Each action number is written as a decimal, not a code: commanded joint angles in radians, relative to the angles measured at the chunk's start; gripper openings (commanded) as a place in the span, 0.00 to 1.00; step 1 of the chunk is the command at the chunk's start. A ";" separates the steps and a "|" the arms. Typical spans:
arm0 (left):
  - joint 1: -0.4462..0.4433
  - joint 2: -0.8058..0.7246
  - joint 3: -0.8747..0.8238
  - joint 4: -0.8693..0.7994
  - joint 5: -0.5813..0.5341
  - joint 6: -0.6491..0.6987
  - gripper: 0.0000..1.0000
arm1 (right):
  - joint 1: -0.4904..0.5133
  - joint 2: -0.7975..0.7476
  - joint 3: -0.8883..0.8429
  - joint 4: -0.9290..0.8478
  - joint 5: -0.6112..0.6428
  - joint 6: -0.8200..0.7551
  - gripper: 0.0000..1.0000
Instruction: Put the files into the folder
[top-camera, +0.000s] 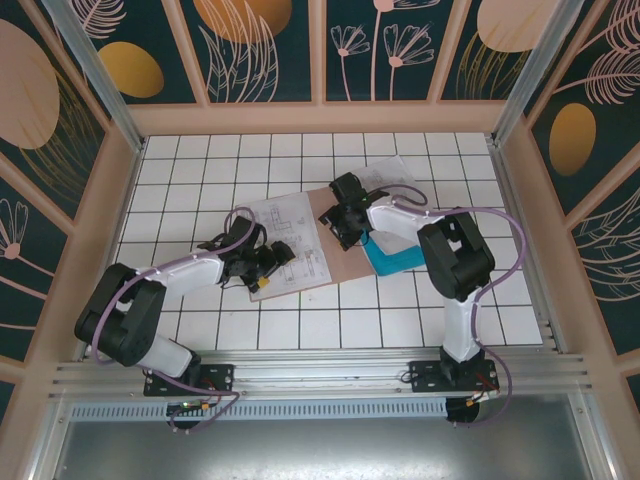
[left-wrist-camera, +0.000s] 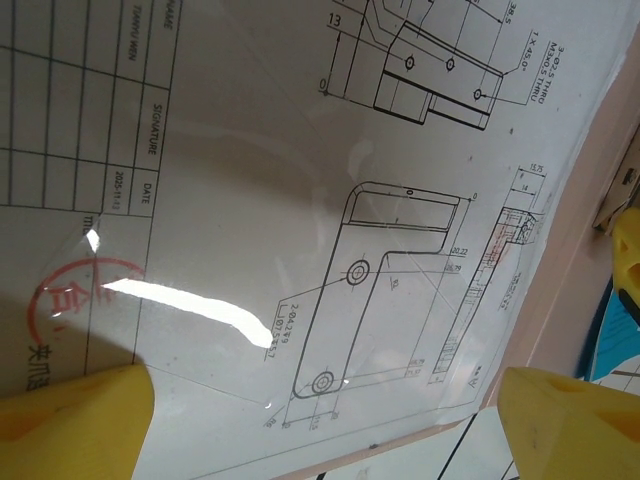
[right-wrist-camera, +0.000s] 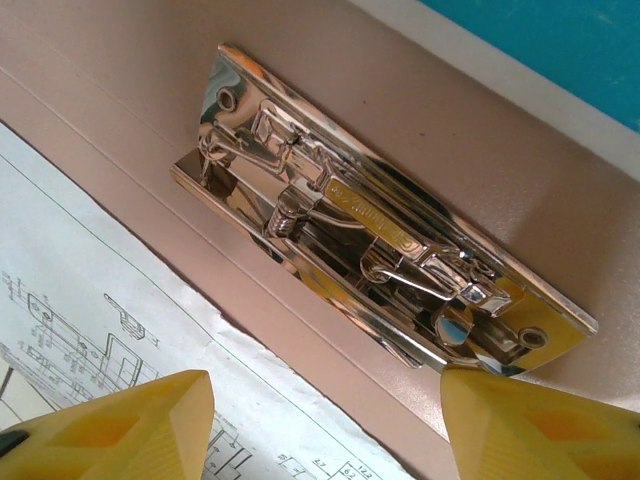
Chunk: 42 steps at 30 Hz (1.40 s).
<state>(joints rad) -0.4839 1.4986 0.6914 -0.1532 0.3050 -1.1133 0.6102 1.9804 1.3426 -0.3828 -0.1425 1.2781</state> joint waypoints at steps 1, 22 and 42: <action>-0.002 -0.015 -0.029 -0.047 -0.028 -0.014 0.90 | -0.001 0.070 0.013 -0.128 0.117 -0.046 0.65; -0.002 -0.021 -0.078 -0.066 -0.047 -0.017 0.91 | -0.008 0.184 0.003 -0.216 0.258 -0.114 0.67; -0.002 -0.018 -0.079 -0.065 -0.052 -0.014 0.91 | 0.043 0.025 0.210 -0.254 0.296 -0.151 0.68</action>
<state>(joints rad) -0.4847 1.4719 0.6479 -0.1051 0.2981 -1.1206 0.6613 2.0346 1.5318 -0.5701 0.0330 1.1381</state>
